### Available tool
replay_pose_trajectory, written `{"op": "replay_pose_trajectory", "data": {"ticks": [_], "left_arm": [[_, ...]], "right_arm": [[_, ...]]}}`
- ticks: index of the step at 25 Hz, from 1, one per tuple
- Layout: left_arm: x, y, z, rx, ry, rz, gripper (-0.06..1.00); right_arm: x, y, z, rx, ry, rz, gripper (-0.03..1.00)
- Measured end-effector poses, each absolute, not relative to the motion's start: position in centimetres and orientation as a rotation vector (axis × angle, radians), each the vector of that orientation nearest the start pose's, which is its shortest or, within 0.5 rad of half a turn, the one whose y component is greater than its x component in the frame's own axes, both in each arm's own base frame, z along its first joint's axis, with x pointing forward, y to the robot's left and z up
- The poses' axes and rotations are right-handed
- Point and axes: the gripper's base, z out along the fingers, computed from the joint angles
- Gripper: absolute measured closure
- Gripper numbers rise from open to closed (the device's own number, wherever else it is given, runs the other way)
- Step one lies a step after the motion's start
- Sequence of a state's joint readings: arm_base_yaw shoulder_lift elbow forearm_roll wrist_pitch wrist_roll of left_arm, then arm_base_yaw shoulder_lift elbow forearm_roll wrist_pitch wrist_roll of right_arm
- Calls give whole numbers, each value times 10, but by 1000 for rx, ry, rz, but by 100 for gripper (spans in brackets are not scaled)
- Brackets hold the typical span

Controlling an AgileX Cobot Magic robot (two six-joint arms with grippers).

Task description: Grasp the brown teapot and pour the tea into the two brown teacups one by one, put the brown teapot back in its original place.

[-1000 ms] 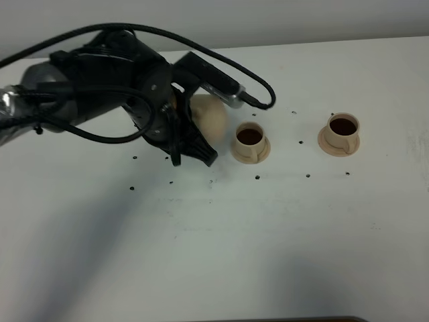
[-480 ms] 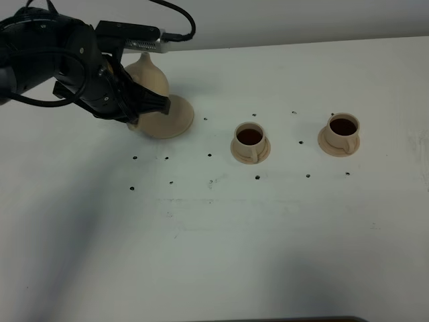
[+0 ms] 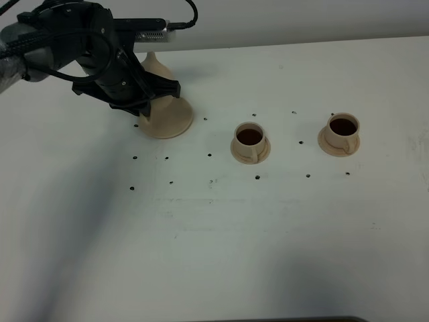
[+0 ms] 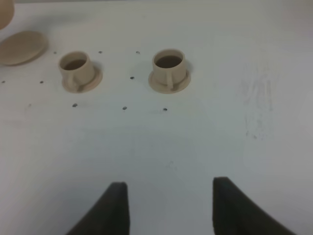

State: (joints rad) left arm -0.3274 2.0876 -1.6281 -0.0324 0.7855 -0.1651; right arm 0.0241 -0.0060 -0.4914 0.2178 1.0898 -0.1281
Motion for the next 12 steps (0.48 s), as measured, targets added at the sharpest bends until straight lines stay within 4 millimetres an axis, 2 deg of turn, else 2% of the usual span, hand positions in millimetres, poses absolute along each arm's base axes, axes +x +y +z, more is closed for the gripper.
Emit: {"op": "replay_pose_trajectory", "data": {"ticks": [6, 12], "left_arm": [[432, -151, 170, 174, 2801, -197, 83], [433, -152, 159, 173, 2820, -191, 83]], "right_arm": [[-8, 17, 274, -170, 2055, 198, 56], [-8, 17, 274, -171, 2055, 197, 56]]}}
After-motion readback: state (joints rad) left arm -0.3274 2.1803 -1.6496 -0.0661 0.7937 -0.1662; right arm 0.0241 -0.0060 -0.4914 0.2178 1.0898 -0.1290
